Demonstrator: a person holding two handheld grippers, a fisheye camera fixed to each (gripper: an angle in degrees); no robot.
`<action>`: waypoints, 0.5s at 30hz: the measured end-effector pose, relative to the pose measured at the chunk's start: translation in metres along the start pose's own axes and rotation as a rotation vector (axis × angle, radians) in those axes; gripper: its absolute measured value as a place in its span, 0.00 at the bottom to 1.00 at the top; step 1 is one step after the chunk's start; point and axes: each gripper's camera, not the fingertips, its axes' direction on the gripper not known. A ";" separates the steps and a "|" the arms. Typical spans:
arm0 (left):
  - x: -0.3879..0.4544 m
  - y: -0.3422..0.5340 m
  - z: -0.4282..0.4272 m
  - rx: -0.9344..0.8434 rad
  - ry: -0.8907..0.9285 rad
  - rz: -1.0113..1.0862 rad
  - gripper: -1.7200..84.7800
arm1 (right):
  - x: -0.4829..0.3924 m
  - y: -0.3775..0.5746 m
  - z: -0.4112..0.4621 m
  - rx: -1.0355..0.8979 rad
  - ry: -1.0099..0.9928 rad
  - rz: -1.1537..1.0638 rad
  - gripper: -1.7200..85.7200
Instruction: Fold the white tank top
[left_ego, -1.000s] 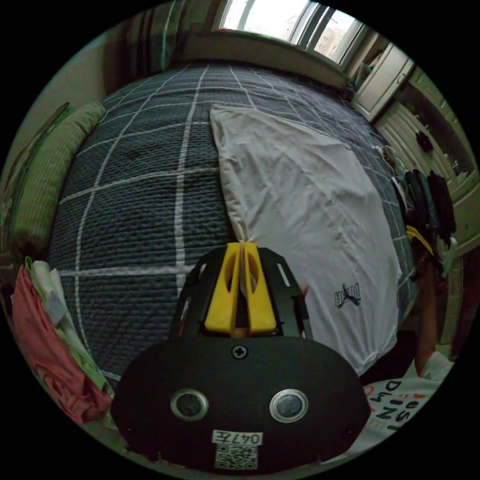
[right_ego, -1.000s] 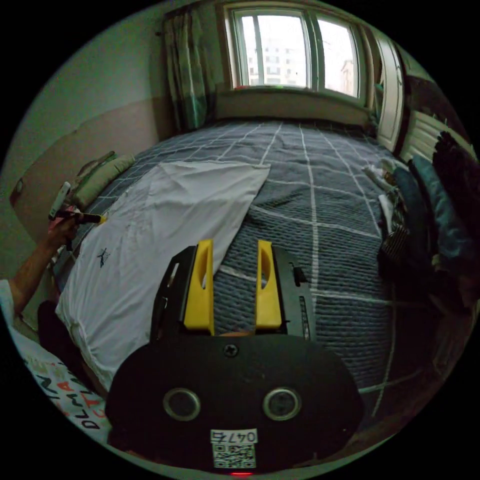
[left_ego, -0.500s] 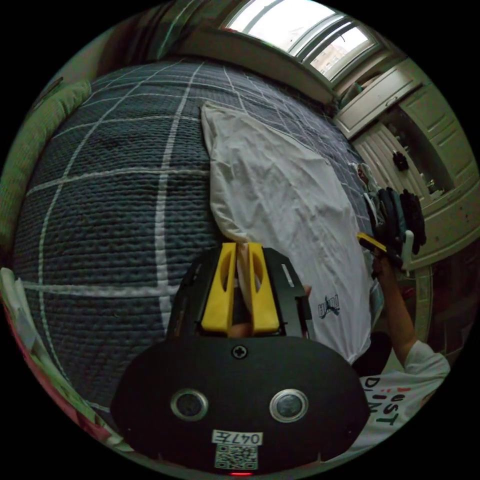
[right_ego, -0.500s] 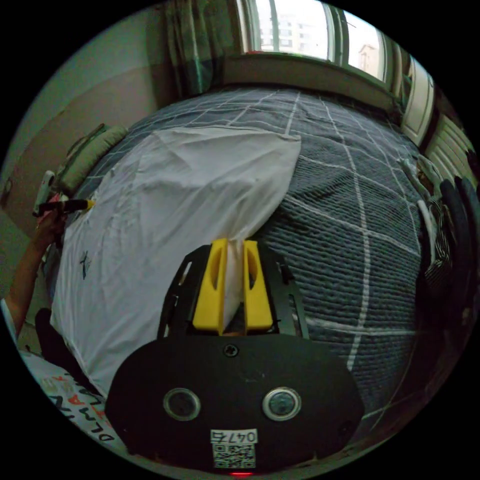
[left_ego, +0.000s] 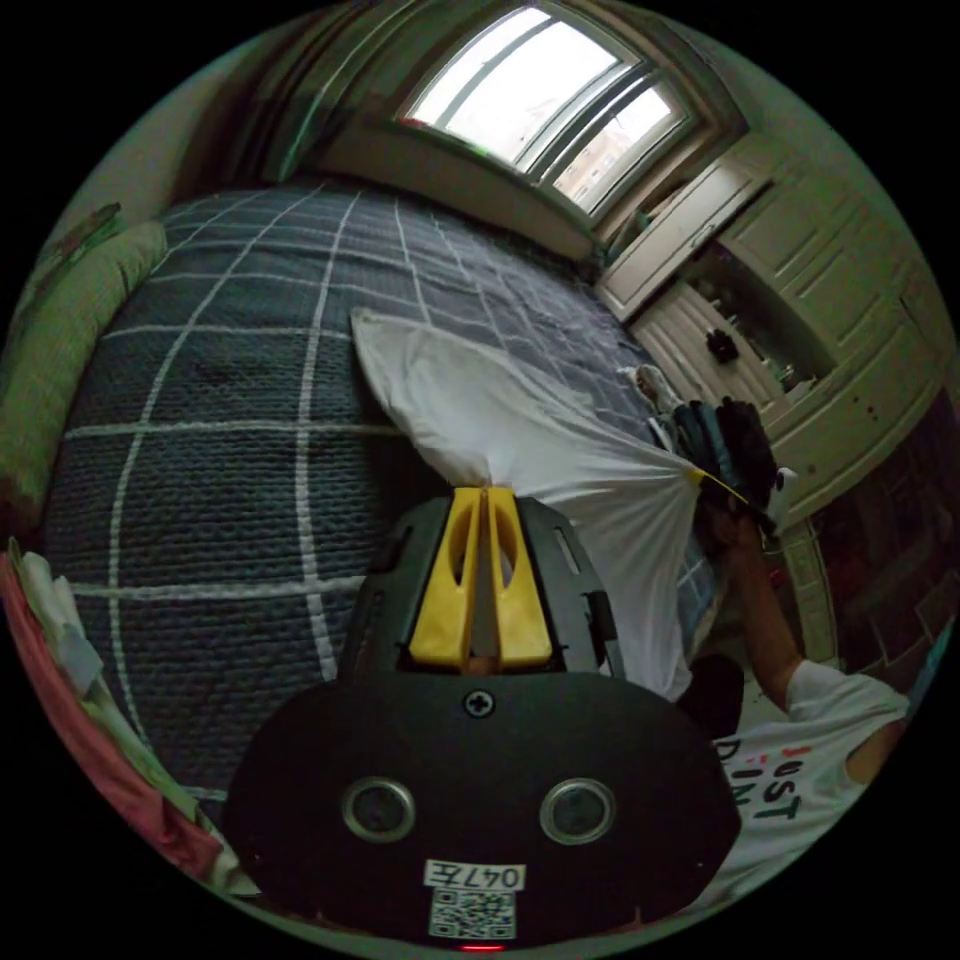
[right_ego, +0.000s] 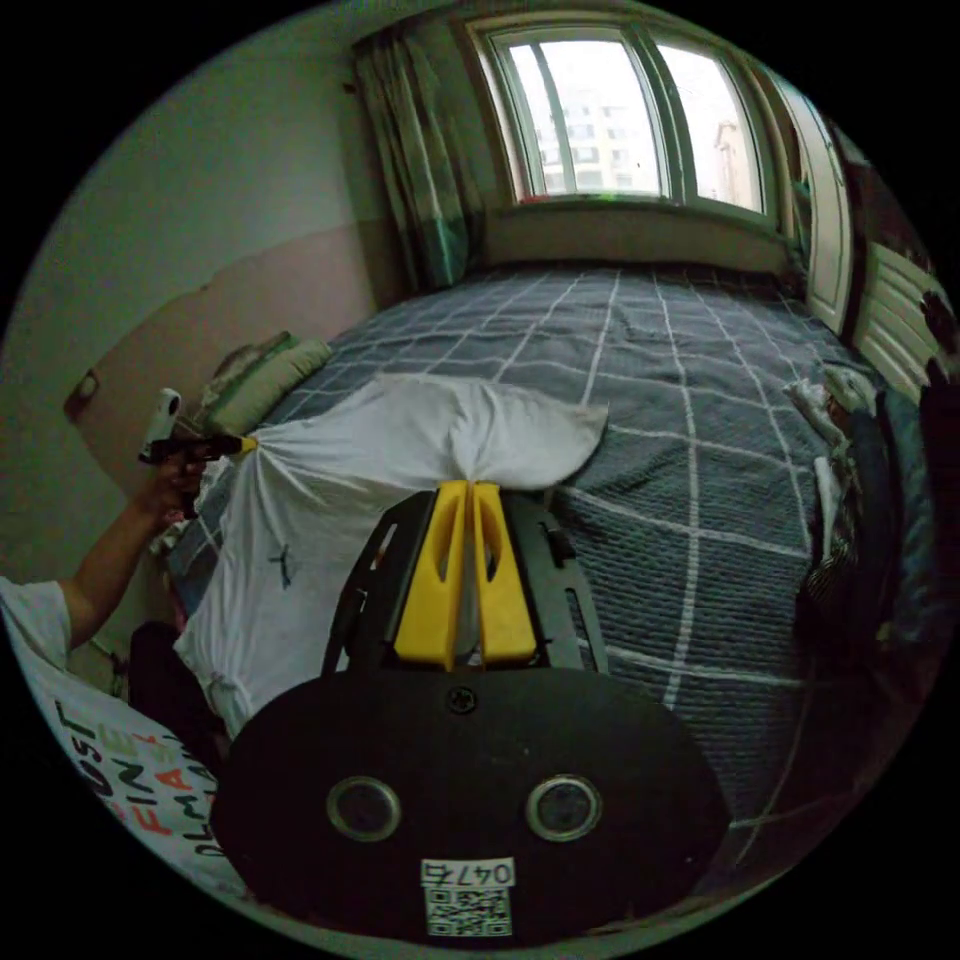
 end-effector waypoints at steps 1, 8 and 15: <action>0.010 0.008 -0.019 0.028 0.000 0.020 0.01 | -0.003 -0.001 -0.010 0.016 0.005 -0.008 0.02; 0.075 0.056 -0.145 0.205 0.007 0.120 0.01 | -0.061 -0.008 -0.148 0.161 0.057 -0.170 0.03; 0.142 0.071 -0.240 0.301 -0.034 0.184 0.01 | -0.099 -0.047 -0.233 0.144 0.055 -0.260 0.02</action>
